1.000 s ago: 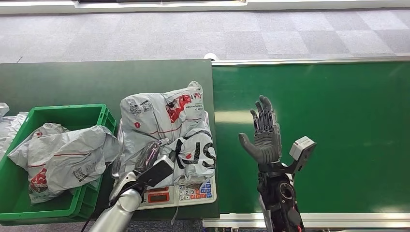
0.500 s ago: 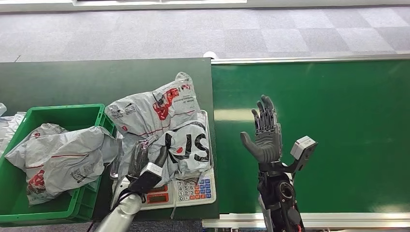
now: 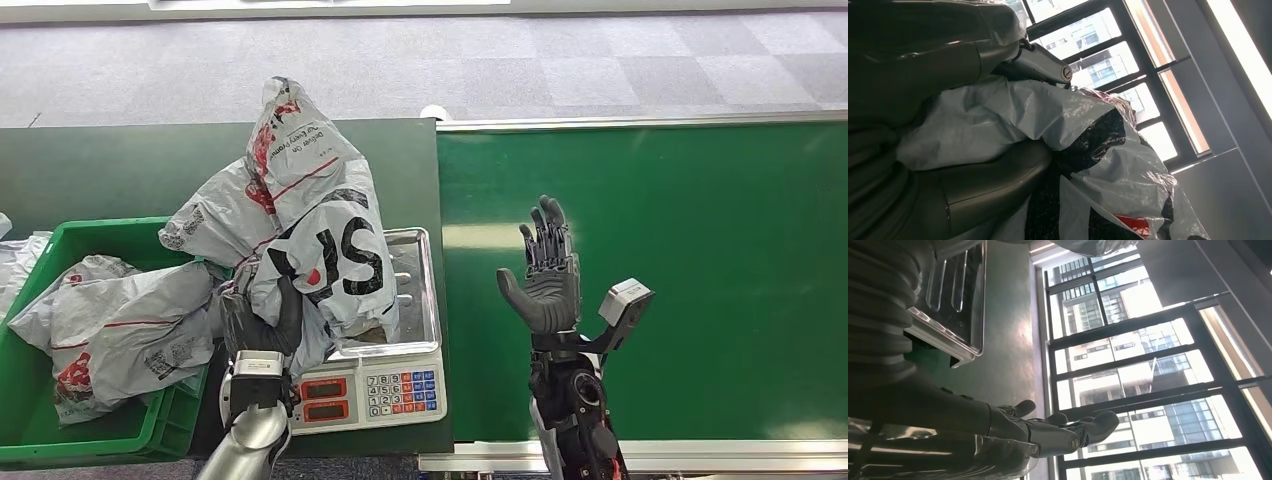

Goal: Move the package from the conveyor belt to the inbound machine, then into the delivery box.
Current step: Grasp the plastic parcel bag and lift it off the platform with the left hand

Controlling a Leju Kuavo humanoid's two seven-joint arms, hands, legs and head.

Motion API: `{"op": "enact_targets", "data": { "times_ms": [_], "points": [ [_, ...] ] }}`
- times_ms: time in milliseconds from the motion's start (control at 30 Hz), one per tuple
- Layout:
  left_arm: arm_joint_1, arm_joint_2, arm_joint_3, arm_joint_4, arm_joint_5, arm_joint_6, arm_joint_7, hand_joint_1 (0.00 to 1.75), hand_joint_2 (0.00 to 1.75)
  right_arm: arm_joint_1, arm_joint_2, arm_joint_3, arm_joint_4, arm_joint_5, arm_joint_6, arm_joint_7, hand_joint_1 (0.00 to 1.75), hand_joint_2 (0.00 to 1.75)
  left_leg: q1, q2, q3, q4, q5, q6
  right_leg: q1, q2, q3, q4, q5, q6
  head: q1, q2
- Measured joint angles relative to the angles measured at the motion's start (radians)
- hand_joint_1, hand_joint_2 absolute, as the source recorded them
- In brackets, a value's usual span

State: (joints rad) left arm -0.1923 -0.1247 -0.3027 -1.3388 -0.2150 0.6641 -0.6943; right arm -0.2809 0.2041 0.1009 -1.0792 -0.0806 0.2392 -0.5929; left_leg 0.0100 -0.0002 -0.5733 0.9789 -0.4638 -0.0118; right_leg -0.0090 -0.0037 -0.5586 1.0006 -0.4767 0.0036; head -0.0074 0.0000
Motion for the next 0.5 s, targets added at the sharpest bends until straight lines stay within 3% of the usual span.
{"op": "enact_targets", "data": {
  "times_ms": [133,367,500],
  "points": [
    [0.010,0.013,-0.022,-0.068,-0.006,0.016,0.000,1.75,0.00,-0.006,0.000,0.002,0.011,-0.003,0.000,-0.002,0.00,1.75,0.000,0.000,0.000,0.000,0.000,0.000,0.000,0.000,0.000,0.000,0.000,0.000,0.000,0.000],
    [0.049,-0.024,0.051,-0.316,-0.222,0.018,0.000,1.75,0.00,-0.013,0.000,0.015,0.031,-0.012,-0.007,-0.004,0.00,1.75,0.000,0.000,-0.001,0.000,0.000,0.000,0.000,0.000,-0.001,0.000,0.000,0.000,0.000,0.000],
    [0.058,-0.049,0.116,-0.437,-0.265,0.018,0.000,1.75,0.00,-0.013,0.000,0.018,0.038,-0.018,-0.012,-0.006,0.00,1.75,0.000,0.000,-0.001,0.000,0.000,0.000,0.000,0.000,-0.002,0.000,0.000,0.000,0.000,0.000]
  ]
}}
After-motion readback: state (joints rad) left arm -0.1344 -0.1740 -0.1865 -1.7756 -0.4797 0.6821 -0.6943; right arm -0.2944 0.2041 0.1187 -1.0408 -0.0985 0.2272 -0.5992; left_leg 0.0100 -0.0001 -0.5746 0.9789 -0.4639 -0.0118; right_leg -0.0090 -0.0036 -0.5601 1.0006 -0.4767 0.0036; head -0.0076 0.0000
